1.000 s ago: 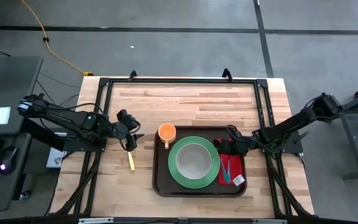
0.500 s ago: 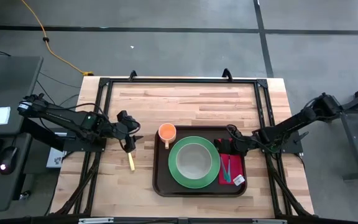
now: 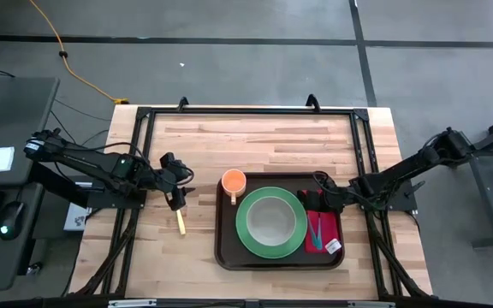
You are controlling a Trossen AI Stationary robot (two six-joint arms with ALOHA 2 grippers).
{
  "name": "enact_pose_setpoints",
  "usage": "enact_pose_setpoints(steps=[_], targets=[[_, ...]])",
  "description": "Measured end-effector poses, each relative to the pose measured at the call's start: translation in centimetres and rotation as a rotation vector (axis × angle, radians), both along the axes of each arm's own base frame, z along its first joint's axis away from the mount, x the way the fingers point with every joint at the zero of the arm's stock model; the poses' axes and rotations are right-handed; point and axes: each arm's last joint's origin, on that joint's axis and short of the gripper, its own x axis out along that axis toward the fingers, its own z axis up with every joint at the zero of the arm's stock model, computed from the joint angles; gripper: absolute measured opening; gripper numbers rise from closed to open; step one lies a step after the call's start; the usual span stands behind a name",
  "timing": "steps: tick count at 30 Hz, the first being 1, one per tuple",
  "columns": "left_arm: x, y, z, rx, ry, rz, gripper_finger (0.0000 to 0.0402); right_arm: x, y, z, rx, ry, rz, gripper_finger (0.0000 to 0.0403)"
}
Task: Set up tray
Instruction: Put the blue spoon to the left of the blue fork on the red napkin
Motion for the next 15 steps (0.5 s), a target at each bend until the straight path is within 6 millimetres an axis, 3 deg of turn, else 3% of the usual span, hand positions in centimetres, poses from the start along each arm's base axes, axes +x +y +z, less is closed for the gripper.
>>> enact_pose_setpoints(steps=[15], targets=[[0.0, -0.02, -0.01, -0.007, 0.002, -0.005, 0.0282, 0.11, 0.05, 0.15, 0.01, -0.018, 0.003, 0.0]])
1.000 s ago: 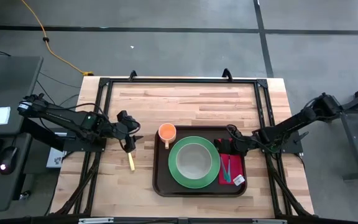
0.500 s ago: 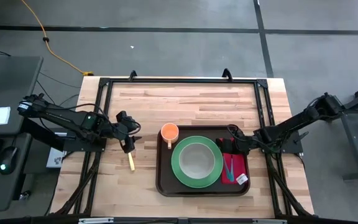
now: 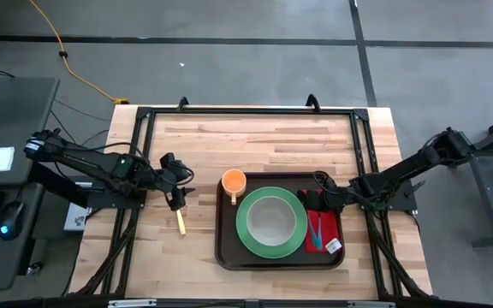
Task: Set up tray
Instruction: Put the blue spoon to the left of the blue fork on the red napkin
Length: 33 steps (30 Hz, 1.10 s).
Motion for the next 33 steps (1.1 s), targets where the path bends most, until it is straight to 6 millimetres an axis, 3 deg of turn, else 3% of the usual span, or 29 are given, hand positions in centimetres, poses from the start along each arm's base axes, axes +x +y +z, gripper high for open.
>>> enact_pose_setpoints(steps=[18, 33], targets=[[0.01, -0.06, -0.01, -0.018, 0.002, -0.012, 0.0282, 0.07, -0.23, -0.01, 0.04, 0.012, -0.005, 0.0004], [-0.04, -0.05, -0.05, -0.018, 0.01, -0.014, 0.0282, 0.11, -0.17, 0.06, 0.054, 0.008, 0.001, 0.0088]])
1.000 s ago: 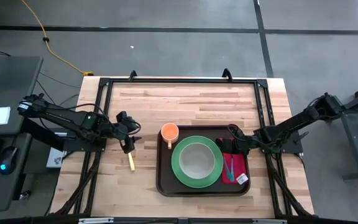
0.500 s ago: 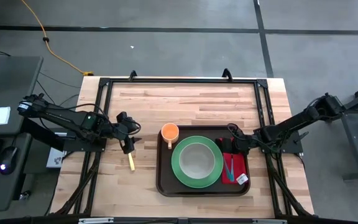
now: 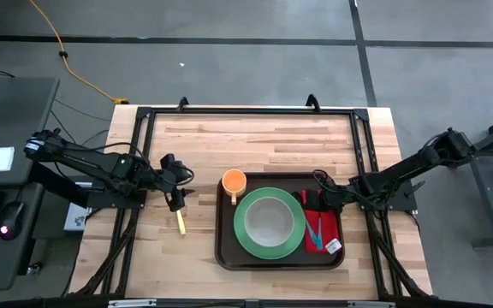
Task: Set up tray
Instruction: Put the blue spoon to the left of the blue fork on the red napkin
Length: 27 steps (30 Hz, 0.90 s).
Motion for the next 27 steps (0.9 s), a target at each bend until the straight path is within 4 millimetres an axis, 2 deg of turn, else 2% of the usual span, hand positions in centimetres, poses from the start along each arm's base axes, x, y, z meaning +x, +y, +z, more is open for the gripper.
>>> enact_pose_setpoints(steps=[14, 27], targets=[[0.0, 0.0, 0.0, -0.005, 0.002, -0.006, 0.0282, 0.1, 0.0, 0.3, 0.006, -0.025, 0.005, 0.0097], [0.0, -0.1, 0.0, -0.021, 0.003, -0.018, 0.0282, -0.6, -1.5, 2.8, -0.185, -0.194, -0.074, 0.0097]])
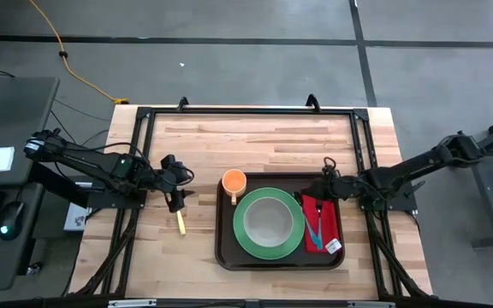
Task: Set up tray
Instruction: Put the blue spoon to the left of the blue fork on the red napkin
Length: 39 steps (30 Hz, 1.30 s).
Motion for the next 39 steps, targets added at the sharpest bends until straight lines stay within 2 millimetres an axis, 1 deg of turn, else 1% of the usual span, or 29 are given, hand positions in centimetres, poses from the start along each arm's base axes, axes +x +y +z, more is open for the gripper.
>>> enact_pose_setpoints(steps=[7, 10, 13, 18, 24, 31, 35, 39], targets=[[0.0, 0.0, 0.0, -0.002, -0.005, 0.0, 0.0282, -0.1, -1.2, 1.2, -0.129, -0.073, -0.004, 0.0097], [0.0, 0.0, 0.0, -0.003, -0.005, 0.001, 0.0282, 0.1, -1.7, 1.6, -0.192, -0.102, 0.023, 0.0097], [0.0, 0.0, 0.0, -0.004, -0.006, 0.003, 0.0282, 0.3, -2.2, 2.0, -0.261, -0.137, 0.074, 0.0097], [0.0, 0.0, 0.0, -0.02, -0.01, 0.019, 0.0282, 0.6, -3.3, 2.5, -0.376, -0.186, 0.212, 0.0097], [0.0, 0.0, 0.0, -0.03, -0.011, 0.027, 0.0282, 0.3, -4.8, 2.2, -0.402, -0.186, 0.382, 0.0094], [-0.2, 0.0, -0.1, -0.018, 0.017, 0.023, 0.0282, -0.5, -6.7, 1.3, -0.438, -0.131, 0.495, 0.0078], [-0.2, 0.1, -0.2, -0.025, 0.019, 0.041, 0.0282, -1.0, -7.2, 0.9, -0.442, -0.128, 0.57, 0.0074], [-0.2, 0.1, -0.2, -0.046, 0.012, 0.07, 0.0282, -1.2, -7.6, 0.7, -0.468, -0.128, 0.607, 0.0077]])
